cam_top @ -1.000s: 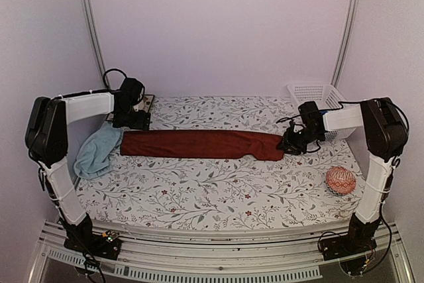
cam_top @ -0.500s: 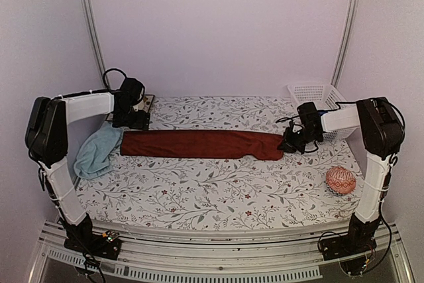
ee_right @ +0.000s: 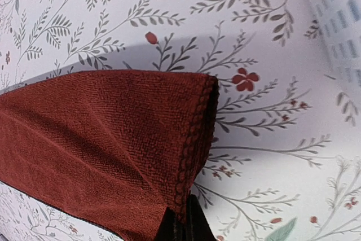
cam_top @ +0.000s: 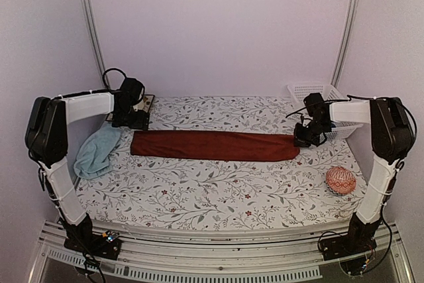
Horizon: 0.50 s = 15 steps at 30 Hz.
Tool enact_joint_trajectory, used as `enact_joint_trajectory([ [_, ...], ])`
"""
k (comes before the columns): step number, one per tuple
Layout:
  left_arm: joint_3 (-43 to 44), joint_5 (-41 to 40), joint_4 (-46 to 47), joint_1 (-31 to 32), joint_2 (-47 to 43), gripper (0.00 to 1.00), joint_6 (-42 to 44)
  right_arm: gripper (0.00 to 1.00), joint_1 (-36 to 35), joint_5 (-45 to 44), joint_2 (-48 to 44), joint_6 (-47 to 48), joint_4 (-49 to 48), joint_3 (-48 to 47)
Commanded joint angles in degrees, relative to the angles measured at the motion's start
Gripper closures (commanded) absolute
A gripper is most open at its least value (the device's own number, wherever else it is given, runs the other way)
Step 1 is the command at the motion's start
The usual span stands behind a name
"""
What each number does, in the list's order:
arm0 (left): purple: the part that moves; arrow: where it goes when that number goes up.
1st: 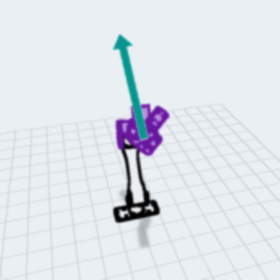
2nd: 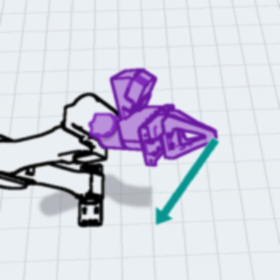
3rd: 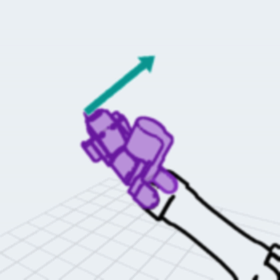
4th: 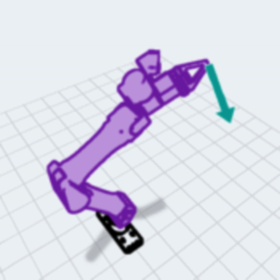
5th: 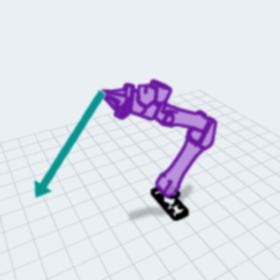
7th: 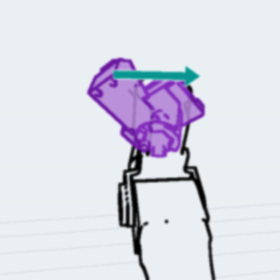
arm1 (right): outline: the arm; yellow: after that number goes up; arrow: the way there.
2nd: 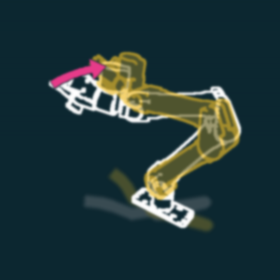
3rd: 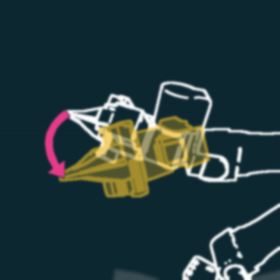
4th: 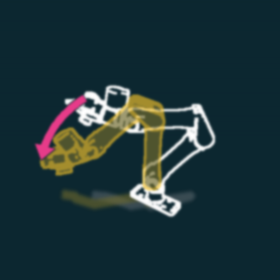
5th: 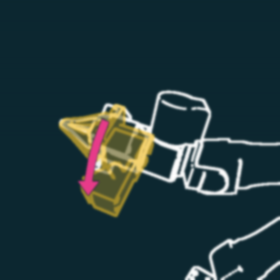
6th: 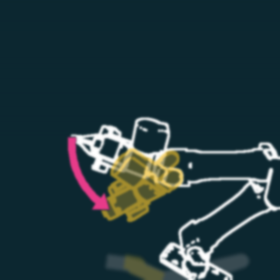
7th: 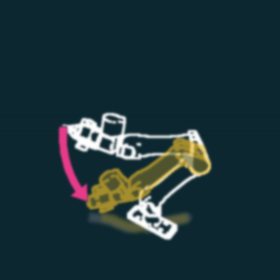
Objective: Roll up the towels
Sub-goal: Pick up the towel from the center of the board.
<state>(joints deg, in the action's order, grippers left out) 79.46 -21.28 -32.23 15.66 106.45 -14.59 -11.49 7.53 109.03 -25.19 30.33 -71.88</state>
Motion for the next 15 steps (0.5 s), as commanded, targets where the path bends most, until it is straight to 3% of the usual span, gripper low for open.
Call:
enact_joint_trajectory([
  [1, 0.3, 0.2, -0.2, 0.8, -1.8, 0.04, 0.0, 0.98, 2.4, -5.9, -3.7, 5.6, 6.9, -3.5],
  [6, 0.1, 0.1, -0.2, 0.8, -2.0, 0.04, 0.3, 0.98, 5.2, -8.0, -6.0, 9.0, 10.2, -5.8],
  [9, -0.1, 0.6, -0.2, 0.8, -1.9, 0.04, 0.2, 0.98, 5.2, -5.1, -6.1, 11.1, 11.0, -8.7],
  [15, 0.5, 2.1, -0.2, 0.9, -1.3, 0.03, -0.1, 0.98, -1.7, 1.0, -2.7, 13.7, 11.4, -19.1],
])
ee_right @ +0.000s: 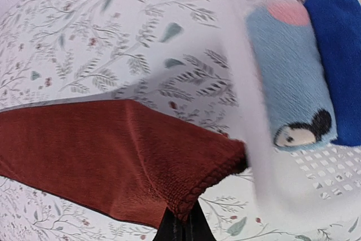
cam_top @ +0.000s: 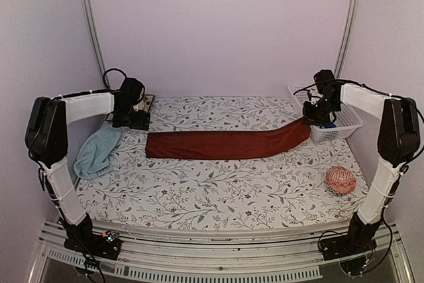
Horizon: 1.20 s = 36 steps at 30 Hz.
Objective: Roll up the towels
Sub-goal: Pick up the towel from the center of the board, then fold the towel at the center of the board.
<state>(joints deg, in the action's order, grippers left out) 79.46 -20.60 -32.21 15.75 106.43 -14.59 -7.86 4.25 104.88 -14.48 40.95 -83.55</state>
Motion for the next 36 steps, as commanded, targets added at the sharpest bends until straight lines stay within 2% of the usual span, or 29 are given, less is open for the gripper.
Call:
enact_joint_trajectory([
  [1, 0.6, 1.7, -0.2, 0.8, -1.2, 0.03, -0.1, 0.98, -6.8, 5.2, 2.7, 2.9, 0.8, -9.3],
  [8, 1.0, 2.8, -0.2, 0.7, -1.8, 0.03, -1.0, 0.98, -17.8, 9.6, 13.3, 2.2, 0.3, -22.0],
  [14, 1.9, 3.8, -0.2, 0.6, -3.3, 0.04, -2.3, 0.98, -24.0, 13.1, 20.5, 1.9, -0.7, -29.9],
  [25, 1.4, 9.7, 0.4, -2.1, -5.3, 0.03, -5.0, 0.98, -29.8, 18.4, 29.1, 2.4, -5.5, -39.3],
  [36, -0.8, 14.8, 3.8, -3.5, -4.6, 0.03, -5.8, 0.99, -32.4, 24.4, 35.9, 0.2, -18.9, -41.3],
])
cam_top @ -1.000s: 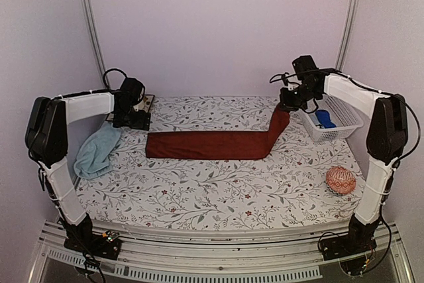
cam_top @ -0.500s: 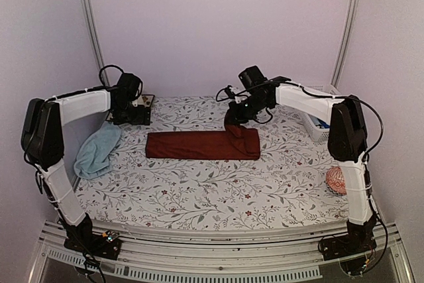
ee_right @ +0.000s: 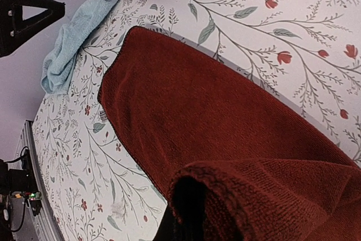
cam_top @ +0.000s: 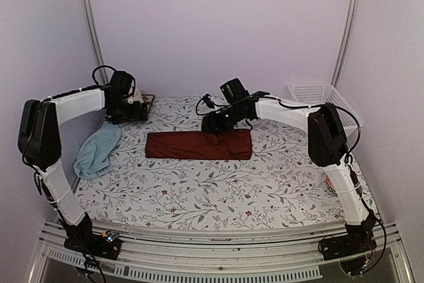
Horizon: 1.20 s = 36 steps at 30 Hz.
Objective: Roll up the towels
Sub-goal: Fold the towel at the center of the board.
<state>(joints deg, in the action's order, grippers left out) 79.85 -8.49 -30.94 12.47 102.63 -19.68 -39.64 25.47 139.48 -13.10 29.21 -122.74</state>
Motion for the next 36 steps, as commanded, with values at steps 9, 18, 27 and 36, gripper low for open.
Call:
enact_joint_trajectory([
  [9, 2.7, 6.4, 3.6, 5.2, 3.0, 0.03, -1.6, 0.99, 2.5, -1.4, -13.0, 0.3, -6.1, 5.5],
  [18, 8.9, 18.8, 11.0, 13.4, 11.3, 0.03, -6.7, 0.98, 11.5, -4.9, -29.0, 3.5, 2.9, 20.2],
  [27, 22.2, 31.6, 15.2, 19.1, 23.9, 0.03, -12.3, 0.98, 16.1, -5.8, -39.3, 7.1, 9.2, 30.0],
  [36, 39.8, 40.5, 15.5, 23.2, 39.2, 0.18, -18.6, 0.98, 20.4, -12.8, -46.0, 8.7, 15.4, 35.7],
])
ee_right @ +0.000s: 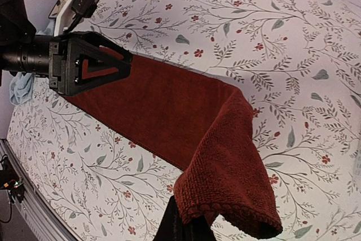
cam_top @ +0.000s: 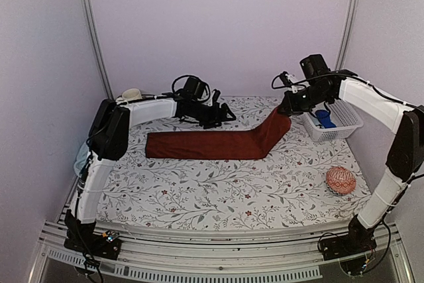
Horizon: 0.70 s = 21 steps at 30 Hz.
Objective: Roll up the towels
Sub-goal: Fold the towel at the center of the board.
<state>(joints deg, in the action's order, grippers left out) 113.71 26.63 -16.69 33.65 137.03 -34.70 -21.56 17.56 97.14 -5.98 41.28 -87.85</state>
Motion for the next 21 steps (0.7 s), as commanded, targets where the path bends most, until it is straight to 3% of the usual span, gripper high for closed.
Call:
enact_joint_trajectory([
  [1, 6.9, 5.9, 1.9, 2.3, 5.7, 0.19, -4.3, 0.98, 2.9, -6.0, -3.8, 1.8, 3.7, 1.0],
  [9, 6.7, 7.5, 5.0, 3.3, 8.0, 0.16, -6.4, 0.98, 8.8, -12.5, -3.5, 1.9, 4.4, 2.9],
  [21, -4.1, 5.4, 1.6, 1.8, -2.7, 0.03, 0.1, 0.98, 15.1, -16.7, -3.8, 2.5, 5.1, 5.9],
])
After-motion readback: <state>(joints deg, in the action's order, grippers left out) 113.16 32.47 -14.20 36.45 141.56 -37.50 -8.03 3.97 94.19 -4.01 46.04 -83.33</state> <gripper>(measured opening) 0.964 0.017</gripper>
